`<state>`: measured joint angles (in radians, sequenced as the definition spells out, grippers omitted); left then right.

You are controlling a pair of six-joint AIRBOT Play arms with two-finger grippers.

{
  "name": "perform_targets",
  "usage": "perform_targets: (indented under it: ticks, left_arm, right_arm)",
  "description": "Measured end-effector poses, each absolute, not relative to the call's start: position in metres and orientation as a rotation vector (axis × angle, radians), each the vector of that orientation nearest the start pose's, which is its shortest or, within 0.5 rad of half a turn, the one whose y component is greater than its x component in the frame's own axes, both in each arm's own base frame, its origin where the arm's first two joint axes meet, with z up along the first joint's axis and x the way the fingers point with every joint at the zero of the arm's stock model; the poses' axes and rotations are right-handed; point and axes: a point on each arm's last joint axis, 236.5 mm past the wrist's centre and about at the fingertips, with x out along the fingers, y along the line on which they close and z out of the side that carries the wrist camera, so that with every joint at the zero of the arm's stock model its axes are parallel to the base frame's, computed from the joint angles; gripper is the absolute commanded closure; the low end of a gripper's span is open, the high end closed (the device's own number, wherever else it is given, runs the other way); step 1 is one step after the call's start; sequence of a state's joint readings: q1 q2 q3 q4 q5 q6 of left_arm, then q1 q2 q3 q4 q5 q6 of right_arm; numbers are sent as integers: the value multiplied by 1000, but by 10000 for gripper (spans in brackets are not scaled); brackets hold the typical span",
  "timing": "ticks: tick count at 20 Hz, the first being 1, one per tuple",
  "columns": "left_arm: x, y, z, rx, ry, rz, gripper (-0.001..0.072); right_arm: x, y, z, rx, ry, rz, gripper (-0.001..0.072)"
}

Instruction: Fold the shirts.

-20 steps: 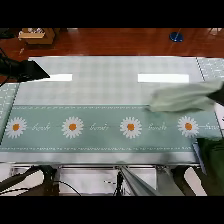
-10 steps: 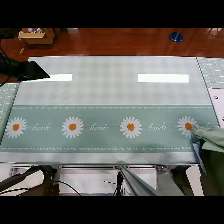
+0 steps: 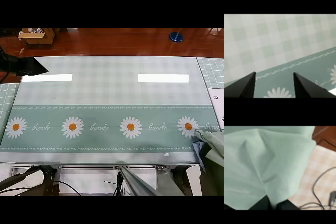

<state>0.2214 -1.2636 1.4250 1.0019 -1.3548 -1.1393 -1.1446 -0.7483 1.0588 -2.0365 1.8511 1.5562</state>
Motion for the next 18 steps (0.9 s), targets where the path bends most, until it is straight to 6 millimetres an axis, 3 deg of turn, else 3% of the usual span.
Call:
perform_targets:
  ticks: [8, 9, 10, 11, 13, 16, 18]
  left_arm:
    - [421, -21, 136, -169, 954, -391, 161]
    - [422, -20, 137, -170, 949, -387, 161]
    - [422, -20, 137, -171, 949, -386, 161]
    - [423, -19, 137, -171, 948, -384, 161]
    - [423, -18, 137, -171, 945, -381, 161]
    - [424, -18, 137, -171, 941, -379, 161]
    - [424, -18, 137, -171, 941, -378, 160]
  right_arm:
    - [-93, -162, 87, 710, 1726, -1490, 660]
    - [-99, -162, 85, 716, 1726, -1509, 555]
    - [-104, -161, 84, 722, 1729, -1520, 343]
    - [-108, -162, 83, 715, 1729, -1530, 195]
    - [-112, -166, 82, 690, 1726, -1525, 156]
    - [-112, -178, 81, 640, 1697, -1521, 154]
    - [-96, -193, 75, 607, 1632, -1471, 155]
